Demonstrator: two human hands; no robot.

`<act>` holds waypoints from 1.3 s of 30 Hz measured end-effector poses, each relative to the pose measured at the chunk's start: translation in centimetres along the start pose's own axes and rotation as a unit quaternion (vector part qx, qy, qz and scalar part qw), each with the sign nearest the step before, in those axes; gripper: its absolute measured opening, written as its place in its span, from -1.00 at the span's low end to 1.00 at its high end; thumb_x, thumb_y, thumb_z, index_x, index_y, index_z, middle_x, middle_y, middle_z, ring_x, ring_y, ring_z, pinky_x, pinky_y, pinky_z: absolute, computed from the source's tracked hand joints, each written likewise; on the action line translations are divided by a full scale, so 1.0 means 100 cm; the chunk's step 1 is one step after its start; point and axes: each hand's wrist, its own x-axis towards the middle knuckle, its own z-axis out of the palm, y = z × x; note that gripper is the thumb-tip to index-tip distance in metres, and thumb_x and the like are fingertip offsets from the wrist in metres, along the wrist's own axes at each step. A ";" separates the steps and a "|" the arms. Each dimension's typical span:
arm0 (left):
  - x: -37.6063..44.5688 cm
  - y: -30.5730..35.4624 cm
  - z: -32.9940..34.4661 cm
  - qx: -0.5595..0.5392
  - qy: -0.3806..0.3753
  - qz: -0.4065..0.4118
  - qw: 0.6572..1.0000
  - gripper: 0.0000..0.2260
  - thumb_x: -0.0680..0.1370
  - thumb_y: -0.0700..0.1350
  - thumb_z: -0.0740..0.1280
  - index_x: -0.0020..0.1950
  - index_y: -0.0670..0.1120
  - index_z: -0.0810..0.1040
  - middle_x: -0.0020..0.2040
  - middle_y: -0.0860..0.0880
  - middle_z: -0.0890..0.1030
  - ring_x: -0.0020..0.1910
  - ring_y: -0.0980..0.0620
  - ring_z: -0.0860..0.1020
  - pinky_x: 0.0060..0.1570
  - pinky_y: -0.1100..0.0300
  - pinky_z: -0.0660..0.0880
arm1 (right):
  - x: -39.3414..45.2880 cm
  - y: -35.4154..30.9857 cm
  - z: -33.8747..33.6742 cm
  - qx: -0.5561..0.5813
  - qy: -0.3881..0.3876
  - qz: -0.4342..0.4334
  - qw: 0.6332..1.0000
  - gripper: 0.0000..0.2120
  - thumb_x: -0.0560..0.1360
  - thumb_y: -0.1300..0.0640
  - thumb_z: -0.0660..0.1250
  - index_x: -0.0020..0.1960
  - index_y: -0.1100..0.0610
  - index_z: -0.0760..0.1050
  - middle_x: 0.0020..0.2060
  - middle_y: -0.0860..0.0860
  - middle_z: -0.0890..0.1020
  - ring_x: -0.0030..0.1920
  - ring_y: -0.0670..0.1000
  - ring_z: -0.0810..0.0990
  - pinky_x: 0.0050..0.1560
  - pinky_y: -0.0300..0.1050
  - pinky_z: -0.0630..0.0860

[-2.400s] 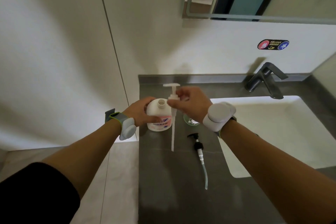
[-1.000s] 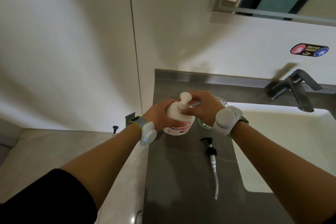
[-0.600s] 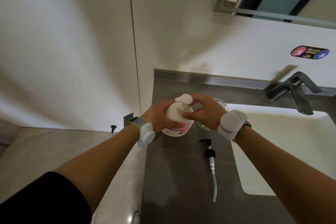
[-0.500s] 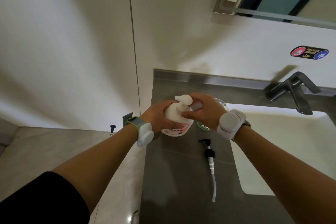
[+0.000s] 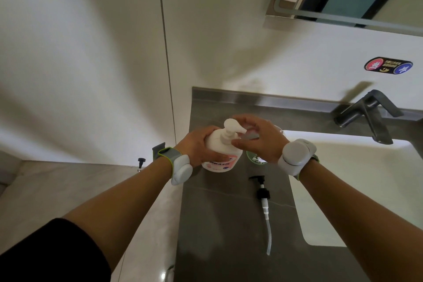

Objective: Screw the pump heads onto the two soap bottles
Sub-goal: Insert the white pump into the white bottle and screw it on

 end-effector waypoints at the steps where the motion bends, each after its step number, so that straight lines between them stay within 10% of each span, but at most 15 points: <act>1: 0.000 0.000 0.000 0.002 0.002 0.001 1.000 -0.48 0.28 0.03 0.56 0.16 0.15 0.43 0.03 0.10 0.57 -0.04 0.10 0.54 -0.06 0.25 0.43 | 0.000 0.001 0.001 -0.007 -0.004 -0.007 1.000 -0.69 0.38 0.14 0.44 0.06 -0.11 0.50 -0.11 -0.28 0.56 -0.12 -0.30 0.54 -0.18 -0.50 0.35; 6: -0.001 -0.001 0.000 -0.010 -0.001 -0.007 1.000 -0.48 0.26 0.04 0.57 0.15 0.17 0.45 -0.01 0.18 0.57 -0.05 0.17 0.54 -0.12 0.32 0.42 | 0.002 0.006 0.000 -0.002 0.024 -0.007 1.000 -0.59 0.36 0.39 0.29 0.04 -0.06 0.52 -0.08 -0.17 0.59 -0.12 -0.18 0.60 -0.20 -0.46 0.51; 14: -0.001 -0.002 0.001 0.002 0.001 -0.014 1.000 -0.56 0.27 0.09 0.55 0.05 0.23 0.44 -0.06 0.20 0.57 -0.09 0.16 0.55 -0.17 0.33 0.41 | 0.009 0.004 0.013 -0.042 0.024 -0.013 0.999 -0.63 0.27 -0.09 0.50 -0.02 -0.09 0.43 -0.09 -0.16 0.58 -0.13 -0.17 0.55 -0.15 -0.28 0.44; 19: -0.001 -0.001 0.001 0.013 0.008 -0.015 1.000 -0.62 0.26 0.10 0.54 -0.06 0.28 0.42 -0.14 0.26 0.55 -0.15 0.22 0.54 -0.22 0.39 0.38 | 0.007 -0.001 0.015 -0.033 -0.001 -0.049 0.998 -0.56 0.31 -0.03 0.48 0.14 -0.07 0.44 0.06 -0.06 0.59 0.00 -0.02 0.58 0.04 -0.05 0.56; 28: -0.001 0.001 0.001 0.027 0.006 0.003 1.000 -0.53 0.28 0.07 0.55 0.09 0.22 0.41 -0.09 0.27 0.52 -0.12 0.24 0.52 -0.17 0.38 0.37 | 0.004 -0.002 0.011 -0.040 -0.005 -0.032 0.999 -0.52 0.31 -0.05 0.49 0.18 -0.02 0.46 0.05 -0.07 0.60 0.01 -0.05 0.58 0.07 -0.07 0.53; 32: -0.002 0.002 0.000 0.032 0.003 0.012 0.999 -0.50 0.28 0.06 0.55 0.12 0.20 0.41 -0.04 0.18 0.55 -0.12 0.25 0.51 -0.15 0.37 0.38 | 0.002 -0.002 0.003 -0.036 0.020 -0.008 0.999 -0.58 0.28 -0.06 0.52 0.08 -0.03 0.49 -0.11 -0.22 0.59 -0.14 -0.25 0.57 -0.22 -0.47 0.42; 39: -0.003 0.004 0.000 0.025 -0.004 0.006 1.000 -0.50 0.28 0.05 0.55 0.14 0.14 0.44 0.01 0.11 0.56 -0.07 0.13 0.53 -0.07 0.25 0.42 | 0.003 0.001 0.009 -0.024 0.012 -0.006 1.000 -0.59 0.29 0.02 0.52 0.08 0.01 0.50 -0.05 -0.09 0.60 -0.12 -0.16 0.55 -0.14 -0.25 0.43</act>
